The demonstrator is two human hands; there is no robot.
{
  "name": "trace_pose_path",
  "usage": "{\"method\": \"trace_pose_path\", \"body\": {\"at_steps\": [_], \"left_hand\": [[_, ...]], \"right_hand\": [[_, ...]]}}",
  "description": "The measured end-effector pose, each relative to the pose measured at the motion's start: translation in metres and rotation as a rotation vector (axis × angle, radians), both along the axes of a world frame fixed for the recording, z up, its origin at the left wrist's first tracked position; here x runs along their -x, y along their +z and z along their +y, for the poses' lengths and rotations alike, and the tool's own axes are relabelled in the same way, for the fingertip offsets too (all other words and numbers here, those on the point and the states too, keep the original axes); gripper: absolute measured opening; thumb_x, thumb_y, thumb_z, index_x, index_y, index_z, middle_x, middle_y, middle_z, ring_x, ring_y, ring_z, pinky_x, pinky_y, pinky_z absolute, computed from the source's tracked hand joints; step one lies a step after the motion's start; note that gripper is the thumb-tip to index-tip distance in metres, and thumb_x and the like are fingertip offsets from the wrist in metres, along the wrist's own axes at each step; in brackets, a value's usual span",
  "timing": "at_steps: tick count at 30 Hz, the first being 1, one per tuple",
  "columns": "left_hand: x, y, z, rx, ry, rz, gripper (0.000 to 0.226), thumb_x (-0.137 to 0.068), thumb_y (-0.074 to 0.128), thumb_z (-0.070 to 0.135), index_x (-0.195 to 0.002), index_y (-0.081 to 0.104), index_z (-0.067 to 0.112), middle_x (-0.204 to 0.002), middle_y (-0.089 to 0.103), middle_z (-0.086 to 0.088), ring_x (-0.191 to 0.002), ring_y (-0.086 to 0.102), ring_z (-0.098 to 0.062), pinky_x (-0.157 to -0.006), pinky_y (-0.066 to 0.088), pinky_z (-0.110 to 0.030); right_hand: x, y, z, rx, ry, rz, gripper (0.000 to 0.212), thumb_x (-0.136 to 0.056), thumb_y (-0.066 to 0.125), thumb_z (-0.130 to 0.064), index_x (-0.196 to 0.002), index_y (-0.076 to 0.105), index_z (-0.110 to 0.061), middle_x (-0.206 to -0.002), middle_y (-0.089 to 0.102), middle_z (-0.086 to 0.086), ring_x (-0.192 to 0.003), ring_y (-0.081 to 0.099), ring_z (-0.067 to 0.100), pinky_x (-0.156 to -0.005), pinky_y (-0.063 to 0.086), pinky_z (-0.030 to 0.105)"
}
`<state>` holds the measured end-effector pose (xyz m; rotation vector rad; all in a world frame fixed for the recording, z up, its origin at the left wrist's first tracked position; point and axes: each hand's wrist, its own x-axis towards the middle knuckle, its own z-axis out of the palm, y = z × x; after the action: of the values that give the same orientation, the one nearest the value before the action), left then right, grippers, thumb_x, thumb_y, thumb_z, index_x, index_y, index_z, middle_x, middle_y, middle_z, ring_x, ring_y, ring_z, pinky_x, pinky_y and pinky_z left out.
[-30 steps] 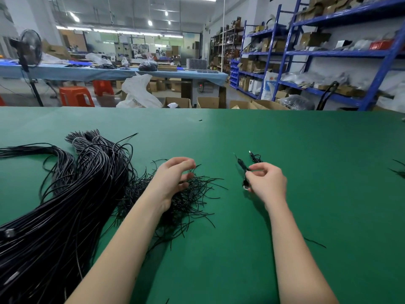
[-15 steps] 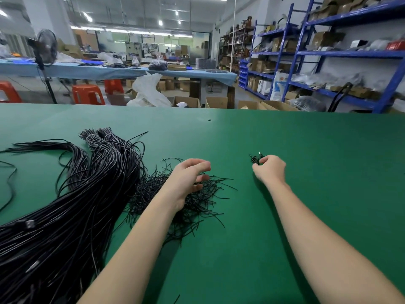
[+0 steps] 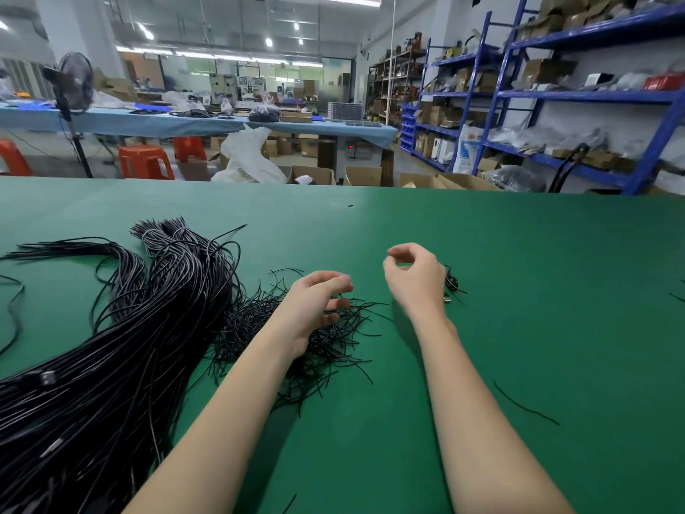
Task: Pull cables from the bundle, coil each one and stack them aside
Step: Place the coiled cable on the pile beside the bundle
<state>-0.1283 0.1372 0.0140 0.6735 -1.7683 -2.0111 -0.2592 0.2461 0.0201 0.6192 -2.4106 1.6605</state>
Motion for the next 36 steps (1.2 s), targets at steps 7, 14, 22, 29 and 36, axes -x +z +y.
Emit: {"method": "trace_pose_path", "body": {"at_steps": [7, 14, 22, 29, 36], "left_hand": [[-0.001, 0.002, -0.001, -0.008, 0.014, 0.019, 0.017, -0.096, 0.066, 0.026, -0.110, 0.068, 0.016, -0.103, 0.075, 0.001, -0.078, 0.069, -0.010, -0.077, 0.050, -0.030], [-0.002, 0.002, 0.001, -0.001, 0.061, 0.025, 0.023, -0.099, 0.061, 0.028, -0.108, 0.066, 0.007, -0.105, 0.076, -0.012, -0.082, 0.068, -0.021, -0.079, 0.056, -0.037], [-0.014, 0.000, -0.034, 0.620, 0.413, -0.177, 0.020, -0.092, 0.063, 0.044, -0.094, 0.066, 0.024, -0.093, 0.070, 0.011, -0.093, 0.066, -0.015, -0.085, 0.049, -0.030], [-0.047, -0.017, -0.079, 1.060, 0.582, -0.549, 0.038, -0.096, 0.056, 0.039, -0.127, 0.054, 0.018, -0.131, 0.055, -0.007, -0.128, 0.042, -0.027, -0.102, 0.039, -0.042], [-0.045, -0.017, -0.075, 1.106, 0.447, -0.634, 0.029, -0.096, 0.055, 0.038, -0.121, 0.059, 0.023, -0.119, 0.068, 0.002, -0.120, 0.056, -0.023, -0.107, 0.036, -0.041]], "right_hand": [[-0.065, -0.009, -0.020, 0.266, 0.066, -0.048, 0.008, -0.090, 0.065, -0.018, -0.094, 0.070, -0.023, -0.083, 0.071, -0.014, -0.067, 0.066, -0.002, -0.065, 0.049, 0.013], [-0.098, -0.038, -0.021, 0.368, 0.168, -0.083, 0.011, -0.093, 0.066, -0.010, -0.096, 0.070, -0.020, -0.071, 0.070, -0.014, -0.060, 0.065, -0.003, -0.061, 0.049, 0.012], [-0.107, -0.042, -0.033, 0.203, 0.182, -0.159, 0.011, -0.089, 0.064, -0.020, -0.090, 0.068, -0.030, -0.070, 0.066, -0.025, -0.061, 0.058, 0.002, -0.077, 0.047, 0.029], [-0.118, -0.041, -0.042, 0.184, 0.224, -0.141, 0.009, -0.088, 0.066, -0.024, -0.090, 0.068, -0.032, -0.078, 0.066, -0.030, -0.078, 0.062, -0.005, -0.080, 0.049, 0.026], [-0.122, -0.039, -0.046, 0.181, 0.298, -0.151, 0.008, -0.089, 0.066, -0.025, -0.089, 0.068, -0.034, -0.080, 0.067, -0.031, -0.079, 0.061, -0.009, -0.063, 0.038, 0.003]]}}
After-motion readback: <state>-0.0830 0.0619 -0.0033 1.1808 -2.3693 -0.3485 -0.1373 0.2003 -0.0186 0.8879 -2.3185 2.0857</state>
